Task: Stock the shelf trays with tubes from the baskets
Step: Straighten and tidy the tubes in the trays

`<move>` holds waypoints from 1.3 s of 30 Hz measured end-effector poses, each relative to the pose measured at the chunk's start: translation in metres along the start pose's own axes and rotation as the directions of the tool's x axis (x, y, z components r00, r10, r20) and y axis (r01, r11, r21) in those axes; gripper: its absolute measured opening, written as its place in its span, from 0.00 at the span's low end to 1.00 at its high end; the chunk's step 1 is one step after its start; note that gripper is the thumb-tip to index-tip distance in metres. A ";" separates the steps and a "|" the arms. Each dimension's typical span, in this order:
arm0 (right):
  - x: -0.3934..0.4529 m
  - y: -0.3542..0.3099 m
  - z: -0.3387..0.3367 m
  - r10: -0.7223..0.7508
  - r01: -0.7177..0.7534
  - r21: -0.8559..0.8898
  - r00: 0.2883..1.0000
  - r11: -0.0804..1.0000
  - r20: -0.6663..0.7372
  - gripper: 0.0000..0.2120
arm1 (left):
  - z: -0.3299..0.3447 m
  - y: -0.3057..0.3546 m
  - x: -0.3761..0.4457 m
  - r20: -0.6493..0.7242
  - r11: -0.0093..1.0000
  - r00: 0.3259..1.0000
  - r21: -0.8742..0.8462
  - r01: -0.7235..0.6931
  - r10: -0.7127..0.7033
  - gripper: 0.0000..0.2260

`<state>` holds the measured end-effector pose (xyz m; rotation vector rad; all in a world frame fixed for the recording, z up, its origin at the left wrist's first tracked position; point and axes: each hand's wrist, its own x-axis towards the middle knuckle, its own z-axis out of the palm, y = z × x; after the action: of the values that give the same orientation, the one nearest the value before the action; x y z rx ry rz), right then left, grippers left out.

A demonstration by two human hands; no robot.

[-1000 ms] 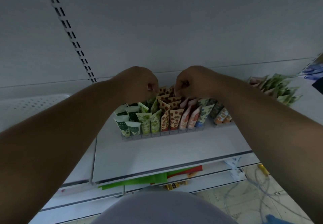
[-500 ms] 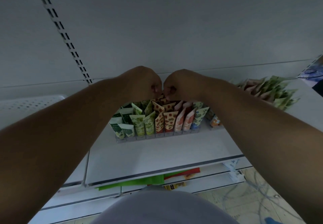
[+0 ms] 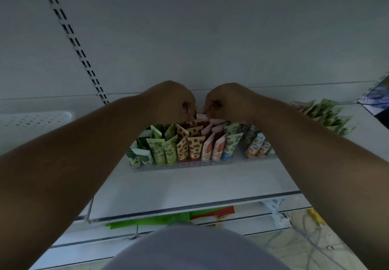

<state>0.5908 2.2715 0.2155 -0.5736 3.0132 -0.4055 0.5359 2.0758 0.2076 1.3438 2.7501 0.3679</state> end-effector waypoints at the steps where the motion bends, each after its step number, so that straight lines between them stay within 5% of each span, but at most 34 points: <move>1: 0.002 -0.001 0.001 -0.012 0.012 -0.004 1.000 1.000 0.012 0.03 | 0.001 0.003 0.002 0.000 1.000 1.000 -0.001 0.008 -0.008 0.05; 23: 0.012 0.005 -0.002 -0.105 0.113 -0.033 0.975 0.993 0.197 0.07 | 0.010 0.016 -0.005 -0.046 0.984 0.989 0.105 0.143 -0.139 0.06; 34: 0.004 0.017 -0.011 -0.051 0.048 0.036 0.995 0.998 0.082 0.04 | 0.010 0.015 -0.002 -0.081 0.992 0.992 0.072 0.104 -0.098 0.06; 39: -0.005 0.027 -0.013 -0.027 0.024 0.018 0.990 1.000 0.138 0.03 | 0.012 0.026 0.008 -0.092 0.997 0.993 0.006 0.077 -0.076 0.06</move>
<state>0.5849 2.3004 0.2212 -0.6127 2.8710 -0.3751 0.5531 2.0997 0.2029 1.2498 2.8709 0.4227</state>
